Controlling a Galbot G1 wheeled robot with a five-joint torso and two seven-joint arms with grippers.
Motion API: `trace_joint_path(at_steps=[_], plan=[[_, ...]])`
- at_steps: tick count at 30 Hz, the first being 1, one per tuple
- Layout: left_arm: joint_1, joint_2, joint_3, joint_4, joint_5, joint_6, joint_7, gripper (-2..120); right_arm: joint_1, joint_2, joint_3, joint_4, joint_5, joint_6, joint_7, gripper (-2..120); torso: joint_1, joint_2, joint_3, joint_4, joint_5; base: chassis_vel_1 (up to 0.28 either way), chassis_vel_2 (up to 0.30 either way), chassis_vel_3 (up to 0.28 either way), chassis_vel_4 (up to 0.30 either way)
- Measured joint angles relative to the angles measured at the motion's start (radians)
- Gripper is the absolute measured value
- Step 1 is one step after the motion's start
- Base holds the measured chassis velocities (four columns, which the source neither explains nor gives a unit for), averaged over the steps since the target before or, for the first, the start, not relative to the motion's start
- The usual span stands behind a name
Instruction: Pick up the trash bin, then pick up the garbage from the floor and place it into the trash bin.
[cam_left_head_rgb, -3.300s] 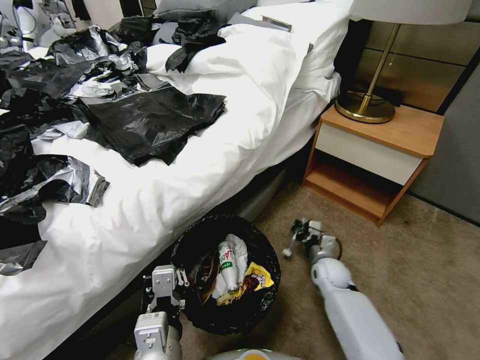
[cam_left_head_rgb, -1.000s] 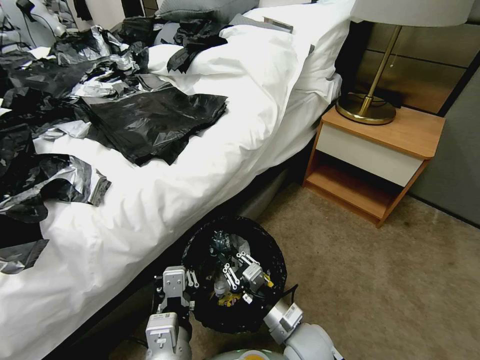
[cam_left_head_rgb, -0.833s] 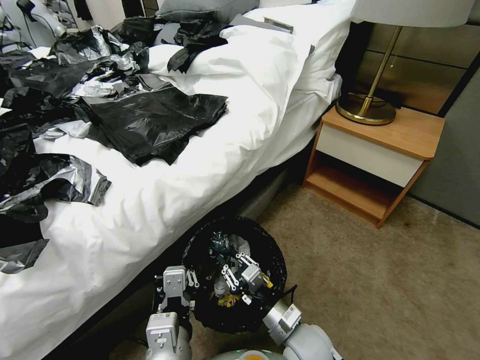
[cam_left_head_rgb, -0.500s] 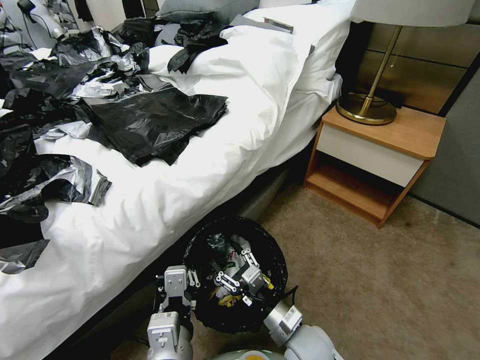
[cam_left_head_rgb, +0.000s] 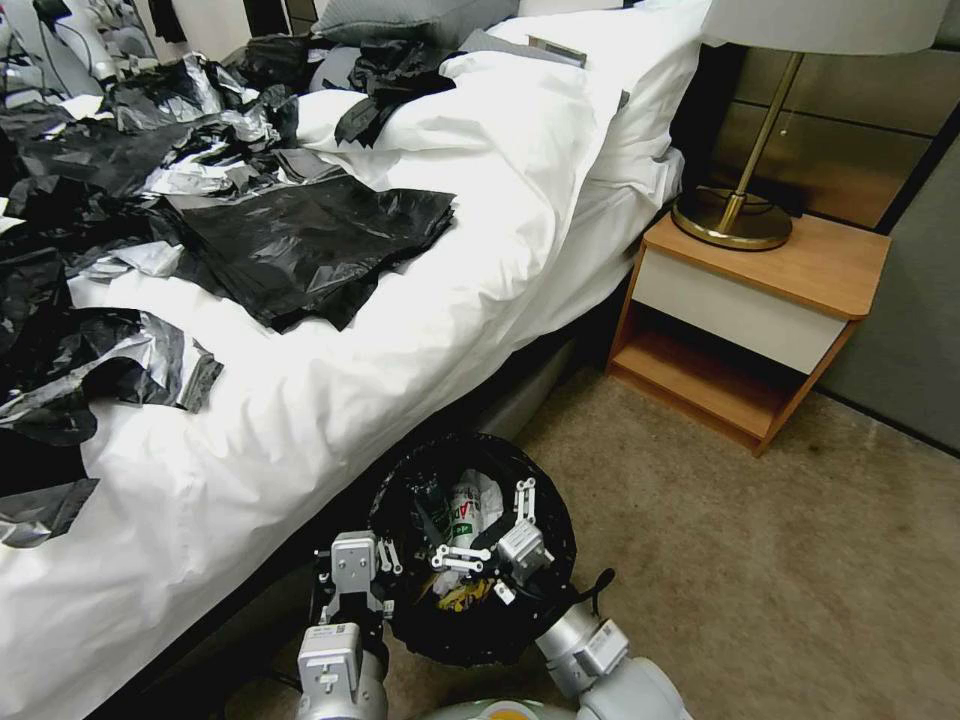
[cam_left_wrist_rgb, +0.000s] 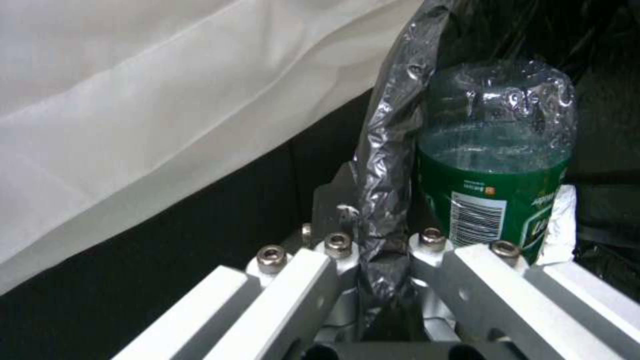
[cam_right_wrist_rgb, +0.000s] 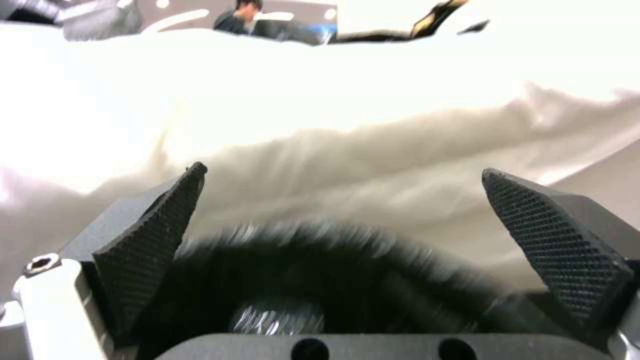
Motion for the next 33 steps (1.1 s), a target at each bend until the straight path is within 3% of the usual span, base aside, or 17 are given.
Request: trace_joint_path(at_steps=[1,4,12,16,33], plan=[[-0.001,0.0,0.0,0.002,0.0,0.0,0.0,0,-0.004,0.002,0.012,0.025,0.003,0.001,0.009,100,0.0,0.0,0.0,0.0001,0.001,0.0,0.0,0.0,0.0],[-0.003,0.001,0.001,0.004,0.0,0.001,0.001,0,-0.006,0.002,0.046,0.065,0.011,0.005,0.03,100,0.0,0.0,0.0,0.0011,-0.0013,0.0,0.0,0.0,0.0],[-0.005,0.004,-0.008,0.002,-0.011,0.005,0.002,0,-0.059,0.063,0.186,0.2,0.024,-0.013,0.232,100,0.0,0.0,0.0,0.0012,-0.0028,0.0,0.0,0.0,0.0],[-0.007,0.007,-0.014,0.0,-0.02,0.007,0.002,0,-0.094,0.071,0.245,0.163,0.018,0.034,0.242,100,0.0,0.0,0.0,0.0014,-0.003,0.0,0.0,0.0,0.0],[-0.004,0.003,-0.017,-0.004,-0.022,0.009,-0.003,0,-0.101,0.079,0.252,0.099,0.021,0.056,0.238,100,0.0,0.0,0.0,0.0018,-0.0032,0.031,-0.032,-0.029,0.038]])
